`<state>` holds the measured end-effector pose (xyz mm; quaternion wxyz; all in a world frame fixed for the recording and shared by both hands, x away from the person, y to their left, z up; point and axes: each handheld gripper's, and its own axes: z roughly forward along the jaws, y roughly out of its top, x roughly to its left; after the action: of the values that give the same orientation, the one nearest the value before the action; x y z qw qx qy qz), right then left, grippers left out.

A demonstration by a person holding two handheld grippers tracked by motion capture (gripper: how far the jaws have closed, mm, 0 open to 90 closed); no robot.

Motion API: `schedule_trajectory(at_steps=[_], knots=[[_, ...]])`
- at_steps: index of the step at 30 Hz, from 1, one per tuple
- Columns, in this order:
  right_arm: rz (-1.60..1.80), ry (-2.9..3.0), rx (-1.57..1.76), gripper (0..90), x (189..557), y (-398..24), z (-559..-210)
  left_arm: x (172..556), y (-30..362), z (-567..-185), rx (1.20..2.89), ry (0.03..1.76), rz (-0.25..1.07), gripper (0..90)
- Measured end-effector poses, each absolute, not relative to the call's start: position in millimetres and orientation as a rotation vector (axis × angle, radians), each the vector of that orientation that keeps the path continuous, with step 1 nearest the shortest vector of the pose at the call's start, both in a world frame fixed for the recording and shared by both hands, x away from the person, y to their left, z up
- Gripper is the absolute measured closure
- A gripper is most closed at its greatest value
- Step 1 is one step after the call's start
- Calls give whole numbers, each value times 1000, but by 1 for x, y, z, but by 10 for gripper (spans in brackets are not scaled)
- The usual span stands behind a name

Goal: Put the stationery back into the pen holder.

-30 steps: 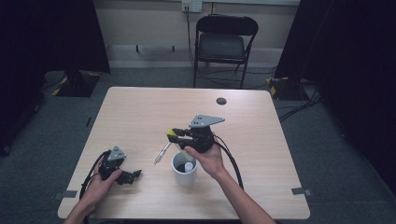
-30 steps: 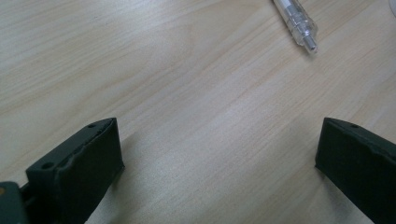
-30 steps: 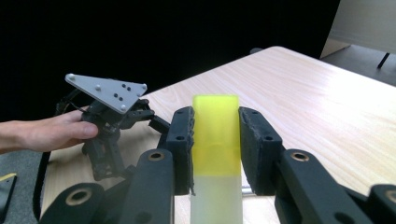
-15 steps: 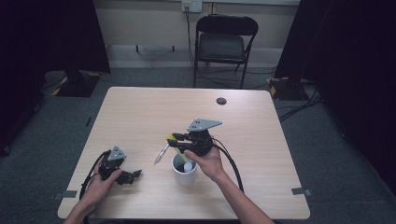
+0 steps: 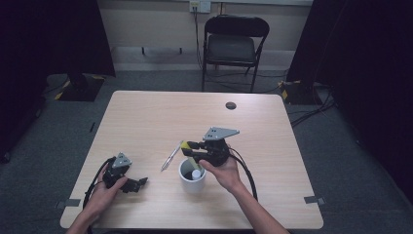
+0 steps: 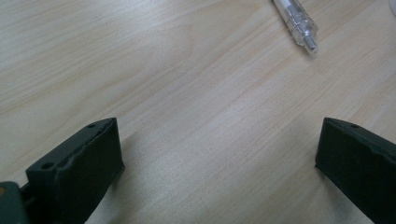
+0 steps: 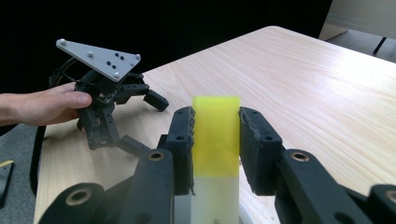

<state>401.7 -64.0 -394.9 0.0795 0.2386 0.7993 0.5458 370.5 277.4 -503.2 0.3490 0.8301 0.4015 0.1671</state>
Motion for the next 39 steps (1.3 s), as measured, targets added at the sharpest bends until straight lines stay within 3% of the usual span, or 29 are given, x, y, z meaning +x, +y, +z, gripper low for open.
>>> schedule_trajectory(at_steps=[39], knots=[[1623,2385,718,673,380,-99,-394,371,278,-503,2154,1039,433,0]])
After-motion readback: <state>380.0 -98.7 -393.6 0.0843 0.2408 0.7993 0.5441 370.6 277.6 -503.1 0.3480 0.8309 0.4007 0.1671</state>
